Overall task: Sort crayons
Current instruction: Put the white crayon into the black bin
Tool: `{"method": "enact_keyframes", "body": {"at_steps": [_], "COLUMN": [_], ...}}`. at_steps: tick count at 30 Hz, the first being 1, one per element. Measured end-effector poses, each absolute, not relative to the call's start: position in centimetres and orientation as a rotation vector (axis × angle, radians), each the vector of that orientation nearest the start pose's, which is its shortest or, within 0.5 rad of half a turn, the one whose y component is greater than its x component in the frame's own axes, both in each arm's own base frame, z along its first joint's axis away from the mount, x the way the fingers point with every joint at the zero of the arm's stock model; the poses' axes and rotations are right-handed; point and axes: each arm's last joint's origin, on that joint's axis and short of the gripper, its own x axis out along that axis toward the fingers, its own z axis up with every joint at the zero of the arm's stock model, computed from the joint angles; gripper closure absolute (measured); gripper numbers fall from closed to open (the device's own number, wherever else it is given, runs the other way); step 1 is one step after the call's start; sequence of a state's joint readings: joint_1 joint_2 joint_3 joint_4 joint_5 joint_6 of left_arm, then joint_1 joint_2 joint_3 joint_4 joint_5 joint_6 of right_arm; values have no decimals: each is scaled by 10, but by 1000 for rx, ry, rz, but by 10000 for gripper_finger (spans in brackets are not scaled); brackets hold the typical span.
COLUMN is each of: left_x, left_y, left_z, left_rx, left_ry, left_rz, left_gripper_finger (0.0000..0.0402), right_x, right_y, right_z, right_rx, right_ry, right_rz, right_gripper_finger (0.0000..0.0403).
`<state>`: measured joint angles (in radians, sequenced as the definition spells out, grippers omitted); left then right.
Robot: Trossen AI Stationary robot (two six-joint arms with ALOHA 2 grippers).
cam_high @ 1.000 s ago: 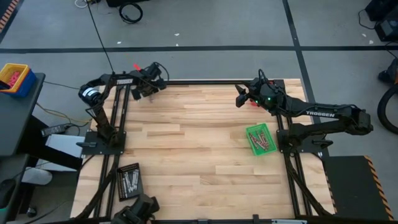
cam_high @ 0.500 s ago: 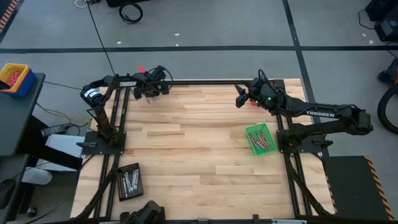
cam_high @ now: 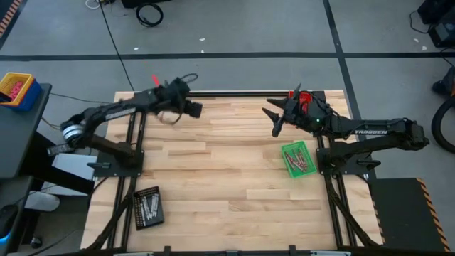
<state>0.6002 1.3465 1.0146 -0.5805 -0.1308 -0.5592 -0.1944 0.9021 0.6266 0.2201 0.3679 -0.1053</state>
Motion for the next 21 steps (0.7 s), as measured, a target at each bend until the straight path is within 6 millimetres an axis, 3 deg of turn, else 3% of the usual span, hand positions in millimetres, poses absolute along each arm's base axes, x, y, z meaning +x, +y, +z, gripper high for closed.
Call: {"method": "enact_keyframes", "body": {"at_steps": [4,9,15,21], "left_x": [216,203,179,172], "left_y": [114,81,66,73], "left_z": [278,271,255,213], "left_rx": [-703,-660,-747,-832], "left_ry": [713,878,1023,948], "left_rz": [929,1088,1382,1476], "left_gripper_finger": [397,392,367,320], "right_x": [199,201,202,202], "right_y": [-46,-42,-38,-38], "right_z": [301,302,302,302], "right_rx": [-110,-105,-105,-105], "right_ry": [36,19,16,14], "right_rz": [-544,-524,-506,-506], "right_gripper_finger": [214,214,214,214]}}
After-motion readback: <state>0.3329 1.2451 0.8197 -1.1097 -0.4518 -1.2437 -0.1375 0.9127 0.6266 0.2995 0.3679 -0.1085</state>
